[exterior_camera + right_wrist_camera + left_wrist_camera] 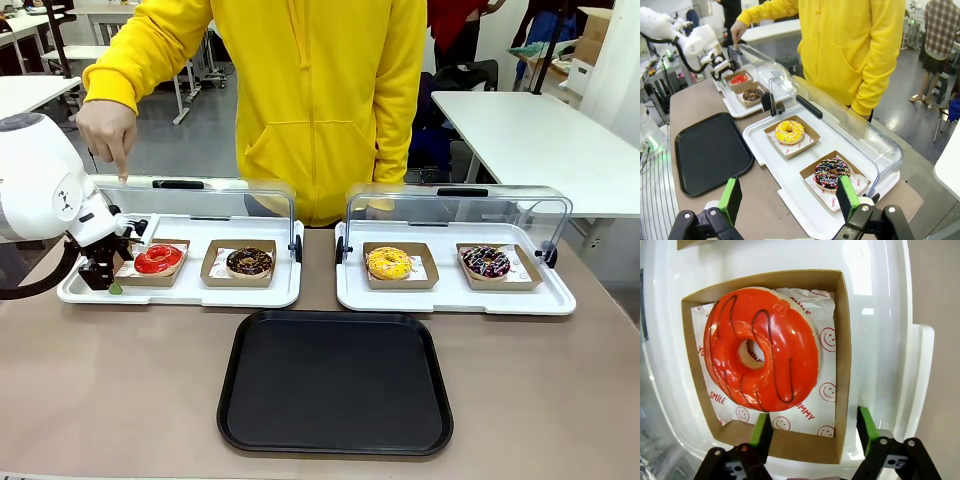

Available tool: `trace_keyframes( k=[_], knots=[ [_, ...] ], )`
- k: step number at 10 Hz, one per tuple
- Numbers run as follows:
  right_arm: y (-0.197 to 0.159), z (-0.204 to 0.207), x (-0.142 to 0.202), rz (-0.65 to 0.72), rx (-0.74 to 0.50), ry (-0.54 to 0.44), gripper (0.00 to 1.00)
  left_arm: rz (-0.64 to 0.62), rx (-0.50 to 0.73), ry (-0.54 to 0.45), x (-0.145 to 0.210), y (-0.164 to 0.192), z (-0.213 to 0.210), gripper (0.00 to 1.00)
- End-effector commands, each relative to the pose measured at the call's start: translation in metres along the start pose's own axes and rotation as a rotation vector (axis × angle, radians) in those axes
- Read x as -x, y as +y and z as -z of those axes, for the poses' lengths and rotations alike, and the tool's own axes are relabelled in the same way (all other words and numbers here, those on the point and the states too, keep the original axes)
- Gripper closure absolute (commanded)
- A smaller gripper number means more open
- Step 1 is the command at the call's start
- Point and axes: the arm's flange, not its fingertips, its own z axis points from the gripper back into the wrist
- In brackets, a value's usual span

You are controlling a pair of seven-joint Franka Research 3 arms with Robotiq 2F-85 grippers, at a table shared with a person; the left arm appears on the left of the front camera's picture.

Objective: Move the first donut from the left to the tray.
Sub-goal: Pick up the Paper togo box containing the Donut indicated by the person and place it on the Handle tray.

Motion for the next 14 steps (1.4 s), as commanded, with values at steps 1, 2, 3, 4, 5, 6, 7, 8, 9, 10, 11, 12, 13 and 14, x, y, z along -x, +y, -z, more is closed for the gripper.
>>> trace_keyframes(
  k=[1, 2, 3, 4, 5, 6, 7, 8, 9, 10, 11, 12, 13, 14],
  knots=[
    [-0.0018, 0.0004, -0.0013, -0.026, 0.000, -0.029, 0.00, 0.013, 0.004, 0.019, 0.0031, 0.0031, -0.0011, 1.00],
    [-0.0018, 0.0004, -0.0013, -0.026, 0.000, -0.029, 0.00, 0.018, 0.009, 0.026, 0.0034, 0.0032, -0.0015, 0.64],
    [-0.0018, 0.0004, -0.0013, -0.026, 0.000, -0.029, 0.00, 0.021, 0.017, 0.031, 0.0039, 0.0025, -0.0019, 1.00],
    [-0.0018, 0.0004, -0.0013, -0.026, 0.000, -0.029, 0.00, 0.025, 0.030, 0.027, 0.0040, 0.0027, -0.0023, 1.00],
    [-0.0018, 0.0004, -0.0013, -0.026, 0.000, -0.029, 0.00, 0.023, 0.031, 0.031, 0.0036, 0.0026, -0.0022, 1.00],
    [-0.0018, 0.0004, -0.0013, -0.026, 0.000, -0.029, 0.00, 0.026, 0.039, 0.029, 0.0038, 0.0023, -0.0027, 1.00],
    [-0.0018, 0.0004, -0.0013, -0.026, 0.000, -0.029, 0.00, 0.022, 0.046, 0.029, 0.0038, 0.0022, -0.0029, 1.00],
    [-0.0018, 0.0004, -0.0013, -0.026, 0.000, -0.029, 0.00, 0.026, 0.056, 0.023, 0.0038, 0.0019, -0.0030, 1.00],
    [-0.0018, 0.0004, -0.0013, -0.026, 0.000, -0.029, 0.00, 0.033, 0.067, 0.024, 0.0035, 0.0010, -0.0033, 1.00],
    [-0.0018, 0.0004, -0.0013, -0.026, 0.000, -0.029, 0.00, -0.011, 0.133, 0.065, 0.0038, 0.0063, -0.0024, 1.00],
    [-0.0018, 0.0004, -0.0013, -0.026, 0.000, -0.029, 0.00, 0.023, 0.043, 0.013, 0.0031, -0.0005, -0.0004, 1.00],
    [-0.0018, 0.0004, -0.0013, -0.026, 0.000, -0.029, 0.00, 0.023, 0.043, 0.013, 0.0031, -0.0005, -0.0004, 1.00],
    [-0.0018, 0.0004, -0.0013, -0.026, 0.000, -0.029, 0.00, 0.023, 0.043, 0.013, 0.0031, -0.0005, -0.0004, 1.00],
    [-0.0018, 0.0004, -0.0013, -0.026, 0.000, -0.029, 0.00, 0.016, 0.063, 0.027, 0.0028, 0.0018, -0.0021, 0.98]
  ],
)
